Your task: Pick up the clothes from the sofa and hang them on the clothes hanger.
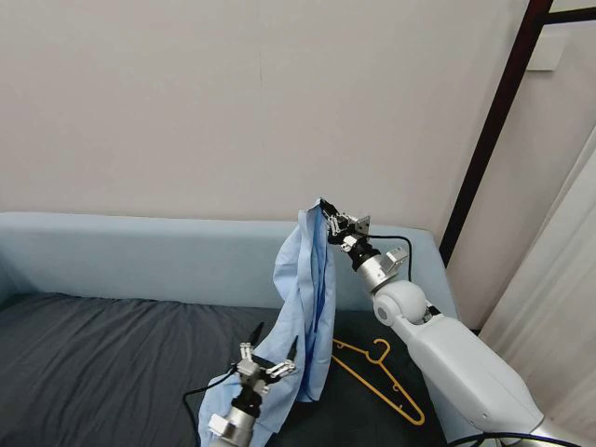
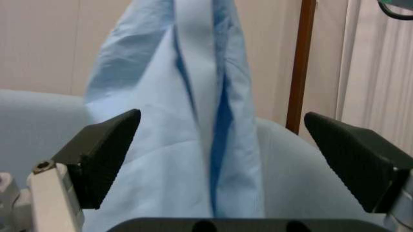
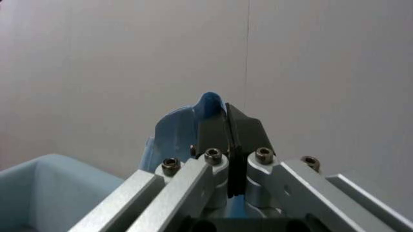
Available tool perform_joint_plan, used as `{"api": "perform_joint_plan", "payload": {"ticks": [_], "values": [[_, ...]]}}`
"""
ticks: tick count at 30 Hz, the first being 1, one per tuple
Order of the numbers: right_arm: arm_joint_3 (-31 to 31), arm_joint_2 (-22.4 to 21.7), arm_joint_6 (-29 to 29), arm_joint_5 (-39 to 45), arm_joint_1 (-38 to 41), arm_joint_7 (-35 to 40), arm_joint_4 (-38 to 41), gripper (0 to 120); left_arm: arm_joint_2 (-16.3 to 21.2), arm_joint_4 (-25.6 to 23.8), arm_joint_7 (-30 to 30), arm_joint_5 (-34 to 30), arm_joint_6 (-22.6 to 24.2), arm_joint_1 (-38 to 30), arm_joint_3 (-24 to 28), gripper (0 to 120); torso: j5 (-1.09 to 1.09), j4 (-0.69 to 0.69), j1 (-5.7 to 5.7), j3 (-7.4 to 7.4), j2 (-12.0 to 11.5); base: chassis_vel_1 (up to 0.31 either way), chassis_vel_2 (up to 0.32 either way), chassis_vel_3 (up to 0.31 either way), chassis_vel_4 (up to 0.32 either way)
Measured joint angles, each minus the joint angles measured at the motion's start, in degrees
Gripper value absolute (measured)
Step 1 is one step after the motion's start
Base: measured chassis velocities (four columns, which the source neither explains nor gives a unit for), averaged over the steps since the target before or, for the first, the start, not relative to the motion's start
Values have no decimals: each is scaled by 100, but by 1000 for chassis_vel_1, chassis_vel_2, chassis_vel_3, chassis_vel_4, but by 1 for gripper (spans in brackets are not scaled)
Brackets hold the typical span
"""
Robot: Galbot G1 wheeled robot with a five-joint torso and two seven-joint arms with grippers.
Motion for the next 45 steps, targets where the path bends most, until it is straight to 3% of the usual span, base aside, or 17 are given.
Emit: {"api": "perform_joint_plan", "payload": {"ticks": [3, 9, 13, 23, 35, 45], "values": [[-16, -18, -11, 20, 12, 6, 29, 0, -346, 183, -492, 329, 140, -228, 311, 100, -1, 0, 0, 0, 0, 0, 0, 0, 0], [-45, -68, -16, 27, 21, -5, 40, 0, -965, 529, -1048, 768, 385, -502, 396, 100, -1, -1, 0, 0, 0, 0, 0, 0, 0], [-48, -72, -16, 27, 24, -20, 57, 0, -1106, 577, -1463, 901, 585, -600, 354, 100, -1, -1, 0, 0, 0, 0, 0, 0, 0], [-64, -60, -16, 27, 51, -39, 71, 0, -1084, 791, -2020, 856, 820, -837, 214, 100, -3, 1, 0, 0, 0, 0, 0, 0, 0], [-59, -92, -16, 23, 34, -41, 150, 0, -857, 1232, -2183, 780, 852, -1165, -236, 100, -4, 0, -1, 0, 0, 0, 0, 0, 0], [4, -173, -10, 23, -28, -43, 193, 0, -522, 935, -2248, 678, 837, -996, -337, 100, -4, 0, -1, -1, 0, 0, 0, 0, 0]]}}
